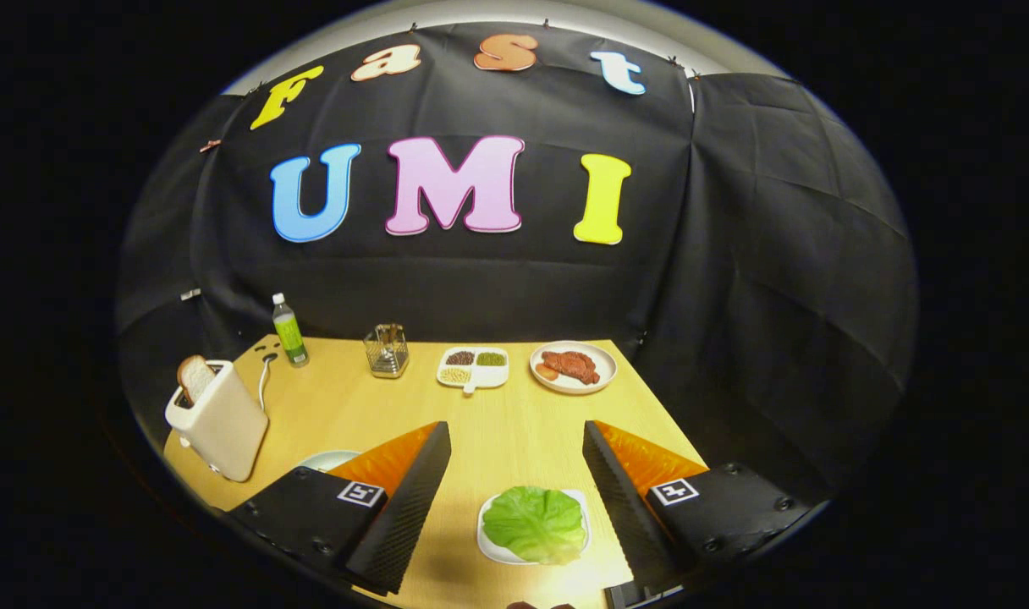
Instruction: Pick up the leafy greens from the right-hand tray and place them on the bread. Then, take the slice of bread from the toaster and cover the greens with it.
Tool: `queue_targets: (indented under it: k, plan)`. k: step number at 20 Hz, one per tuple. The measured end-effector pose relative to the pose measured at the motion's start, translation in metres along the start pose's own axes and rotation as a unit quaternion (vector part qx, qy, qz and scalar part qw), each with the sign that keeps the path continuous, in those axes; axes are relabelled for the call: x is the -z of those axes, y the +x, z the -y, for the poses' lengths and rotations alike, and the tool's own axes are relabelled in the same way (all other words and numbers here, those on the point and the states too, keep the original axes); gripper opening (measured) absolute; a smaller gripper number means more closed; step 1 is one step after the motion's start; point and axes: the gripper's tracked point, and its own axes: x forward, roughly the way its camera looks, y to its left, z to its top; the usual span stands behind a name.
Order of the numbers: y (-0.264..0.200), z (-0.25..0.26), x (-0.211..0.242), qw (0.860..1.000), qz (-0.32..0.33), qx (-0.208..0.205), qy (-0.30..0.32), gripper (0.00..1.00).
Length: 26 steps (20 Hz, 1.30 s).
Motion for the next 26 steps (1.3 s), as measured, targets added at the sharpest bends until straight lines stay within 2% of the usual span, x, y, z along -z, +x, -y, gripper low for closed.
queue_targets:
  k: [7,11,17,26]
  plan:
    - [0.046,0.017,0.081,0.993,-0.113,-0.026,-0.008,0.98]
    - [0.060,0.029,0.137,0.982,-0.181,-0.039,-0.035,0.99]
    - [0.067,0.028,0.190,0.965,-0.237,-0.072,-0.082,0.99]
    - [0.072,0.019,0.213,0.953,-0.275,-0.108,-0.067,0.76]
